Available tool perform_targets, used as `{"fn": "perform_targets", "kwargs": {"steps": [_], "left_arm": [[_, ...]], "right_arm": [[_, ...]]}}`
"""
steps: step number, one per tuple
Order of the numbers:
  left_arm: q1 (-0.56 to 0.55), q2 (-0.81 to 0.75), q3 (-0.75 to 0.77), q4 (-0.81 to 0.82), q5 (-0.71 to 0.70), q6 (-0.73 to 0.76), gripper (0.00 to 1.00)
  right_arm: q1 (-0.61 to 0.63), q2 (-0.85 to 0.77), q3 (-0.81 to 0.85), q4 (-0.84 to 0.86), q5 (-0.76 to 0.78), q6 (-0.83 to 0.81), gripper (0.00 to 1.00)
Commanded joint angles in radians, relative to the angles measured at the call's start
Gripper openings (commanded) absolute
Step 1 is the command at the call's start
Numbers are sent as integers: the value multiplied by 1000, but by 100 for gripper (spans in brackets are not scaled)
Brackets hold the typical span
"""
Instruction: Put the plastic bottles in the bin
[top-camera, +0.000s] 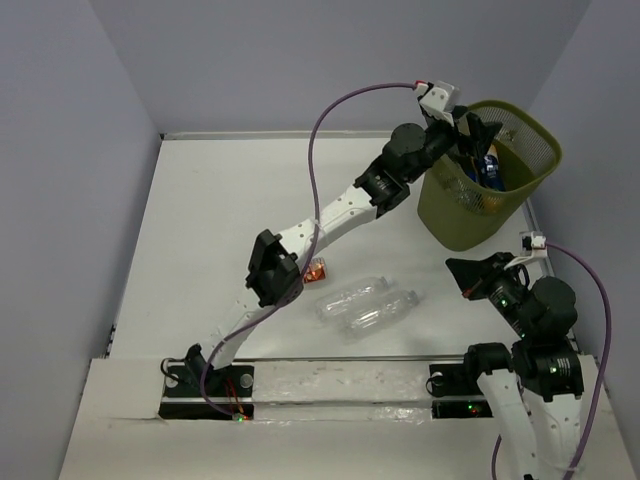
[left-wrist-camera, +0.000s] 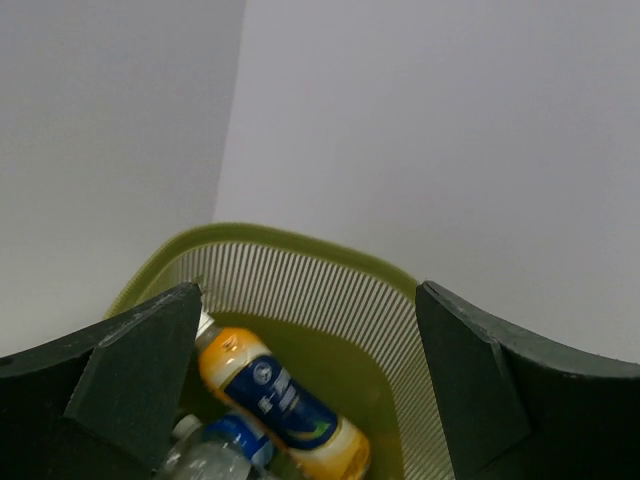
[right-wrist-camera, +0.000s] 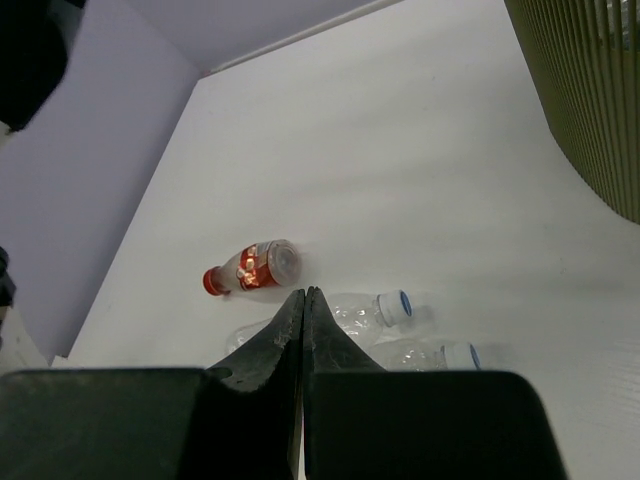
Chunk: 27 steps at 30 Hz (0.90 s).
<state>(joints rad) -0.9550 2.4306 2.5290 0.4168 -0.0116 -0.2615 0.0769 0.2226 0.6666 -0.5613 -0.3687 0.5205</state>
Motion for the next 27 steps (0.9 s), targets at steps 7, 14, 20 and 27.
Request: {"fn": "perform_targets", "kwargs": {"steps": [7,14,20,27], "left_arm": [[7,-775,-726,-269,-192,252,98],[7,-1244,-1362,-580,-364,70,97],[9,-1311,-1498,-923,-389,-117,99],[7,-1242,-1524,-1026,-348,-125,99]], "right_arm": [[-3,32,48,-25,-93,-93,0],[-3,-11,24,-35,-148,-82,0],[-3,0,-8,-43,-217,-63,4],[-3,55,4,-149,-176,-27,74]]}}
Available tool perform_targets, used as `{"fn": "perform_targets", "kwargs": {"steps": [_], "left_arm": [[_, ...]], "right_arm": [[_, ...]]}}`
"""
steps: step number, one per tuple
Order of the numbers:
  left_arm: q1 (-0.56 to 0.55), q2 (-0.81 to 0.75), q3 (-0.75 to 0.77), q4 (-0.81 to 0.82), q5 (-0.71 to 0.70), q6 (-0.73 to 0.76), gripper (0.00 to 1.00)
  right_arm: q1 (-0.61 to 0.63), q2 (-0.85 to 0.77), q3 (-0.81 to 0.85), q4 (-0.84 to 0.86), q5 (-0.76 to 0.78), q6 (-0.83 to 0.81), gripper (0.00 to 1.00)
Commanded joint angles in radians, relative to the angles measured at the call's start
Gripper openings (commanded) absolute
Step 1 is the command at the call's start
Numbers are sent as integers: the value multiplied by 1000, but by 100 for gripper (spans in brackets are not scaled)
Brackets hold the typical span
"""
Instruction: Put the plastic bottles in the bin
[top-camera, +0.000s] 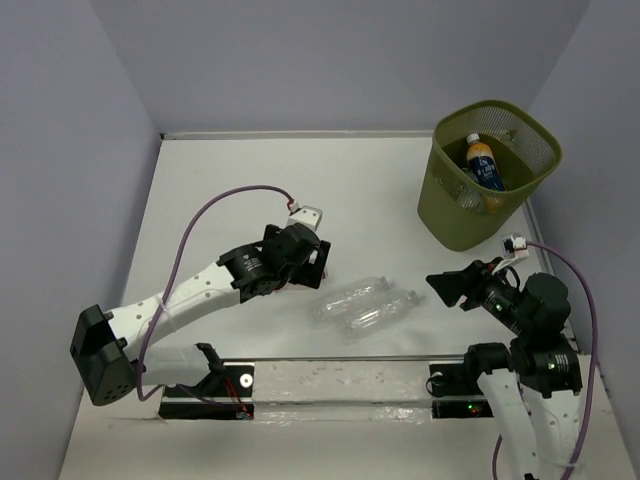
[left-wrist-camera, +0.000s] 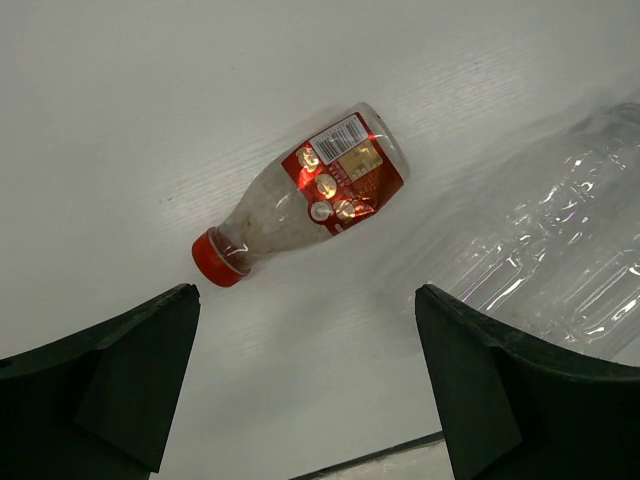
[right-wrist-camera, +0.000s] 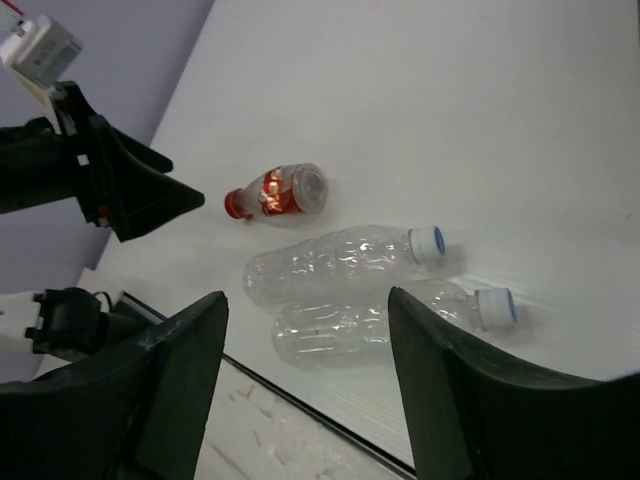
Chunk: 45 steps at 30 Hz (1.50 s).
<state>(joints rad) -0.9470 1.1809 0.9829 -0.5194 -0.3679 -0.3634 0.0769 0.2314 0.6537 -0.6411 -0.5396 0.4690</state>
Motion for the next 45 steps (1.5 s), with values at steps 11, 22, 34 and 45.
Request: {"fn": "perform_targets", "kwargs": {"steps": [11,22,34,45], "left_arm": [[-1,209,20,-48,-63,90,99],[1,266,-39,87,-22,135,99],[19,371,13,75,-66,130,99],[22,459,42,65,-89,139,99]], "right_arm": [[63,215,-52,-131,-65,172,87],[81,344,-192,-5,-40,292,100],[81,447,-301,179,18,347,100],[170,589,-390,471,13,448,100]]}}
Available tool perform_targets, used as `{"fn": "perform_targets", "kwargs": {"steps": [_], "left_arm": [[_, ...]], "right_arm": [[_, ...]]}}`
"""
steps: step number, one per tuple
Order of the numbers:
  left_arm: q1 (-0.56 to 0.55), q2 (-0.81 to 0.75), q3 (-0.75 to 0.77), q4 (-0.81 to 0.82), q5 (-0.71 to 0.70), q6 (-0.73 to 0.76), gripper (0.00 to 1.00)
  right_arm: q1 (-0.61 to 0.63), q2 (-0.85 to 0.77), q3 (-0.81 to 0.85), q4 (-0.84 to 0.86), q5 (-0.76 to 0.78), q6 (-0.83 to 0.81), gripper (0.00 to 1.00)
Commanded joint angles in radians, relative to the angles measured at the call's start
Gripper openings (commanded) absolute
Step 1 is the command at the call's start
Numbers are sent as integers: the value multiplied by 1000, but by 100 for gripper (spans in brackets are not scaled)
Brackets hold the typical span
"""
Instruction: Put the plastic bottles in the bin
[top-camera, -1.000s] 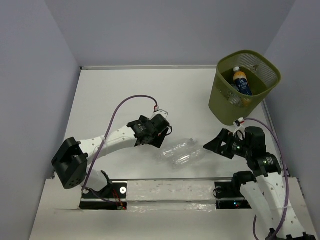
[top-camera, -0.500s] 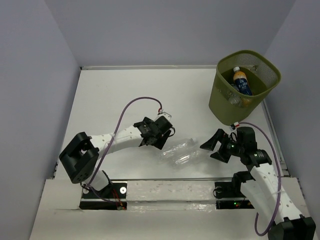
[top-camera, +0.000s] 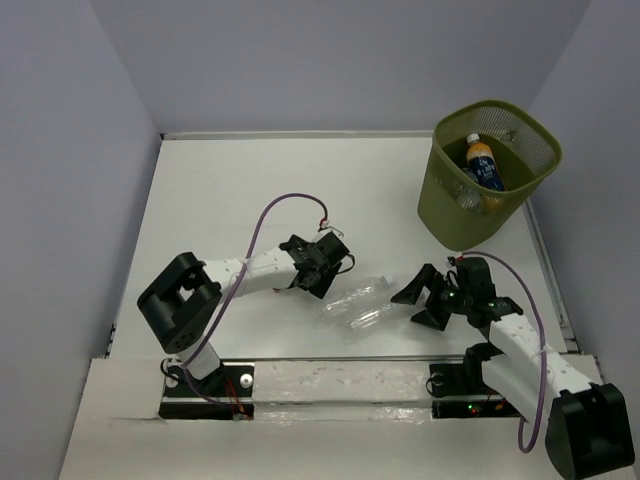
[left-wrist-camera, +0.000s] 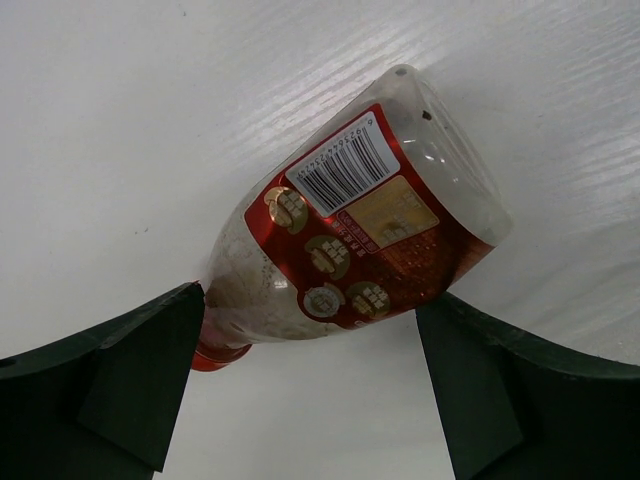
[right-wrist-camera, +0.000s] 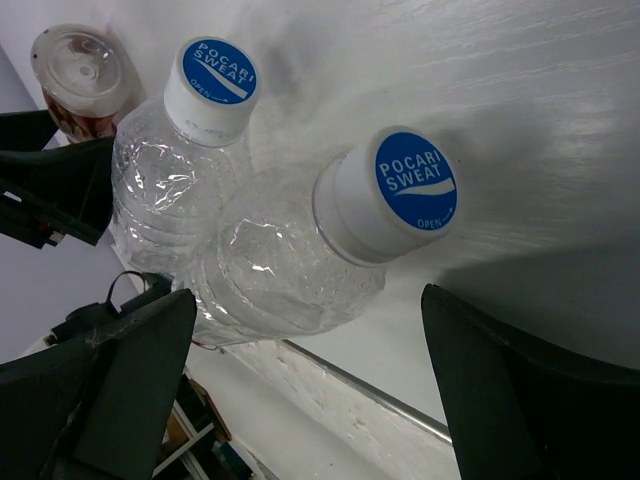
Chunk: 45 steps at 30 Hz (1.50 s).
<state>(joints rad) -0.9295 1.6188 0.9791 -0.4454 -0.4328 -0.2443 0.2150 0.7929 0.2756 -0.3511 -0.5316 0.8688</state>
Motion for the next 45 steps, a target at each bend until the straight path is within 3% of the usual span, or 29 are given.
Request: {"fn": "perform_targets", "kwargs": {"steps": [1,12,18,20,21,24,26,32,35,39,45], "left_arm": [[4,24,47,-10,-23,20,98],[24,35,49,-9,-9,26,80],[26,24,46,-6,-1,30,62],[26,13,41,-1,2,28,55],[26,0,35,1,6,27,53],[26,-40,24,13,28,25,50],[26,-74,15,19,45,25,49],[26,-203,12,33,42,14,45],[26,-256,12,56,54,13,45],[26,-358,7,86,77,14,44],[31,-468,-25,129,83,20,39]], "right_arm": [[32,34,-13,192,13,52,100],[41,149,-42,302,65,76,92],[41,169,-49,319,71,78,77],[41,164,-50,305,74,67,72],[41,151,-52,290,74,64,65],[41,118,-49,238,87,50,60],[41,88,-44,207,108,39,50],[41,-24,17,16,120,-11,43],[41,-111,85,-106,157,-43,41],[41,-222,345,-325,258,-123,41],[41,-115,815,-416,324,-244,40]]}}
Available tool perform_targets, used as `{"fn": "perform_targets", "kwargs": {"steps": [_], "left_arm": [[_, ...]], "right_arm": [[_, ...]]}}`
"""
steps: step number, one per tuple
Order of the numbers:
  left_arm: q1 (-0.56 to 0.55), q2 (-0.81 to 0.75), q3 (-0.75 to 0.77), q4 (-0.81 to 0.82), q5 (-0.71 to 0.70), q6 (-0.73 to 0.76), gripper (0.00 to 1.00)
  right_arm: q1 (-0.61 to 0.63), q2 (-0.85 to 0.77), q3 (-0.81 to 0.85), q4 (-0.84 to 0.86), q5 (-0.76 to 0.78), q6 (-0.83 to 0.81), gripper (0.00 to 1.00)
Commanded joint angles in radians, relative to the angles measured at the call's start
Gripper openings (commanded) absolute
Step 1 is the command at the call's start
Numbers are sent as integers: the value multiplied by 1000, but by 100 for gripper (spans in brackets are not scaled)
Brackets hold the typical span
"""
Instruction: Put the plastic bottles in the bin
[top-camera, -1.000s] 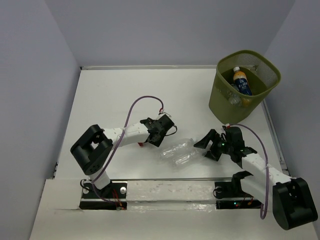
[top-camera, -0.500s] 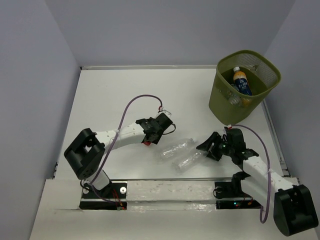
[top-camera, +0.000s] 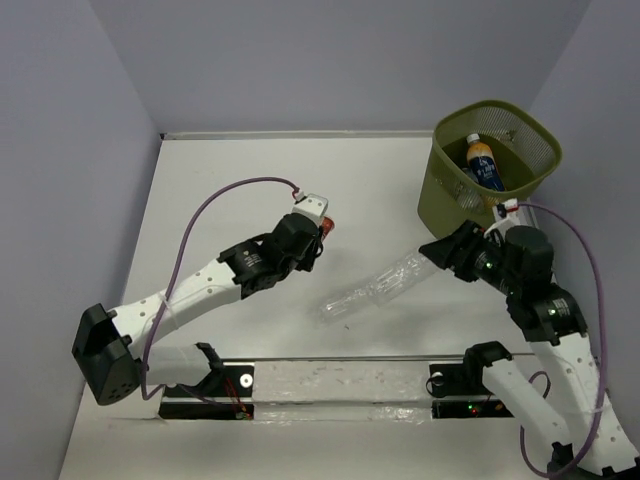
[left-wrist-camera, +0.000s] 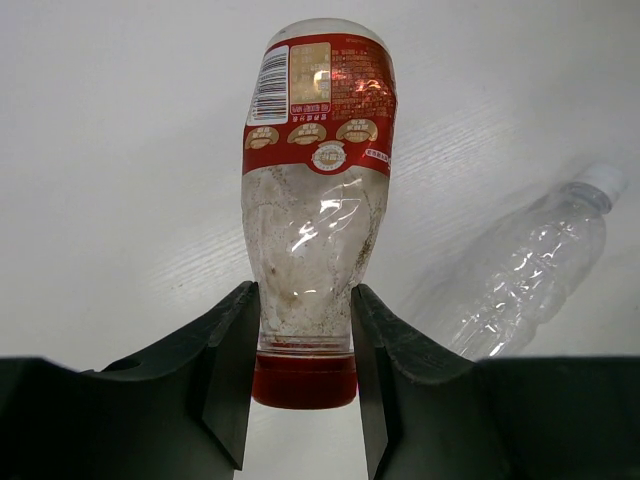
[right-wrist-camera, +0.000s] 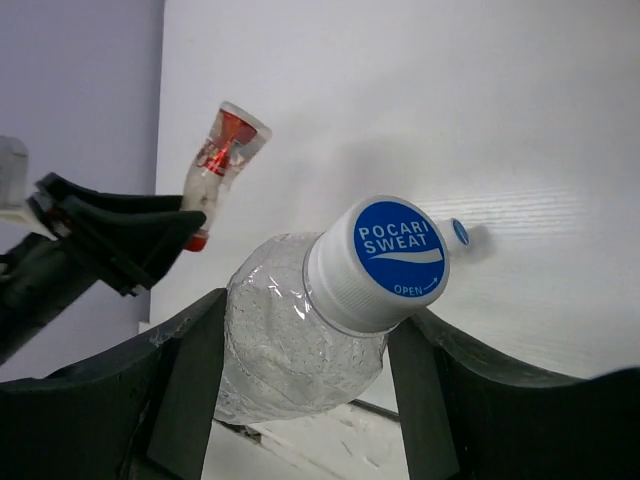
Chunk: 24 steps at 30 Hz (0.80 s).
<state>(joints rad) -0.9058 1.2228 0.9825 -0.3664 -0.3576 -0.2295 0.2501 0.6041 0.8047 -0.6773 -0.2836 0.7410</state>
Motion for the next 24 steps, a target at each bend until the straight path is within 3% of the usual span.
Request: {"fn": "perform_targets", "kwargs": {"steps": [1,3,4,5,9,14,19,24], "left_arm": [[10,-84,-31,58,19,5,38],[13,-117,-44,73,34,9,38],[15,-124,-50,81,42,10,38],[16,-132,-54,92,61,12,37],[18,-170,-82,101,88,13,35],[18,-223,-102,130,117,16,34],[19,-230,-108,139,160,27,33],[19,-253,-107,152,201,27,32]], "right_arm": [[6,103,347,-81,81,-133,40],[6,175,539,-50,84,-199,40],[6,218,541,-44,99,-225,40],[6,299,673,-35,124,-253,40],[6,500,936,-4,509,-418,35],[-18,677,1192,28,765,-578,34],[-69,766,1282,88,966,-689,33],[-101,773,1141,179,1020,-730,33]]}}
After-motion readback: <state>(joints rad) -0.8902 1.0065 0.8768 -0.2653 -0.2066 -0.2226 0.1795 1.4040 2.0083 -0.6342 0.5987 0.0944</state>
